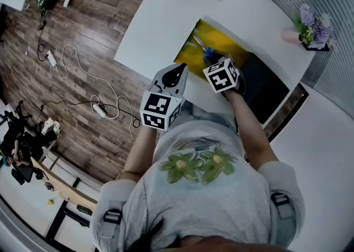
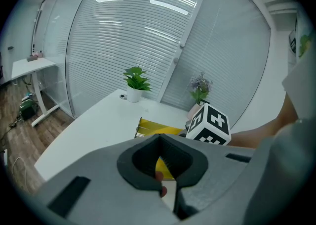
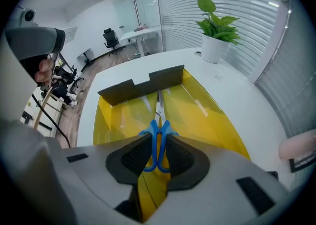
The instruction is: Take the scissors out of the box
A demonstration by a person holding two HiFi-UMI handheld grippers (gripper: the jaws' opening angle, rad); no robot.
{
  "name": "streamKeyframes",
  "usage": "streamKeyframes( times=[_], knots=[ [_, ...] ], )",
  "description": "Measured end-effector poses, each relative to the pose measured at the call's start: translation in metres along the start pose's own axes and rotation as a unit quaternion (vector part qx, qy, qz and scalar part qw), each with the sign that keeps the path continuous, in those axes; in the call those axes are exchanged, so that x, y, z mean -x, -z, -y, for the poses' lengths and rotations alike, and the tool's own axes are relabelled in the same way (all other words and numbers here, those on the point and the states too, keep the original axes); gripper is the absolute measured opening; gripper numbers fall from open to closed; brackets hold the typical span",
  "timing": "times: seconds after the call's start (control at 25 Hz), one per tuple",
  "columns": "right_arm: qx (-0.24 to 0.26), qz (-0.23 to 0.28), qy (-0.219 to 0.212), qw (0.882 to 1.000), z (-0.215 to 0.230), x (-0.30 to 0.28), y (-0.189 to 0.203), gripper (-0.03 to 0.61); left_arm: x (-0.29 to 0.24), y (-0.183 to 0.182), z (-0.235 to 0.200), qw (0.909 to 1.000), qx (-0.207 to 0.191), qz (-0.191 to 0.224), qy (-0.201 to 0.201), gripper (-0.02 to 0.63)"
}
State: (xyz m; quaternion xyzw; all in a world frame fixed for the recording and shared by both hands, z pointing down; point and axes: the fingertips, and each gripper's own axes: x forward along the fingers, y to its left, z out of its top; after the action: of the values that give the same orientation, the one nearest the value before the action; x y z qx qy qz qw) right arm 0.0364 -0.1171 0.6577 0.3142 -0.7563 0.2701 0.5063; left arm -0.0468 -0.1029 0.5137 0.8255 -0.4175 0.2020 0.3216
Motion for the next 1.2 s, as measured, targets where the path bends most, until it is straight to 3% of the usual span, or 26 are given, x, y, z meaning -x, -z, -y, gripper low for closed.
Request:
streamKeyframes(
  times=[1.2],
  knots=[
    [-0.008, 0.048, 0.021, 0.999, -0.001, 0.039, -0.009, 0.084, 0.025, -0.008, 0.014, 0.9993, -0.032, 0.018, -0.001, -0.003]
  ],
)
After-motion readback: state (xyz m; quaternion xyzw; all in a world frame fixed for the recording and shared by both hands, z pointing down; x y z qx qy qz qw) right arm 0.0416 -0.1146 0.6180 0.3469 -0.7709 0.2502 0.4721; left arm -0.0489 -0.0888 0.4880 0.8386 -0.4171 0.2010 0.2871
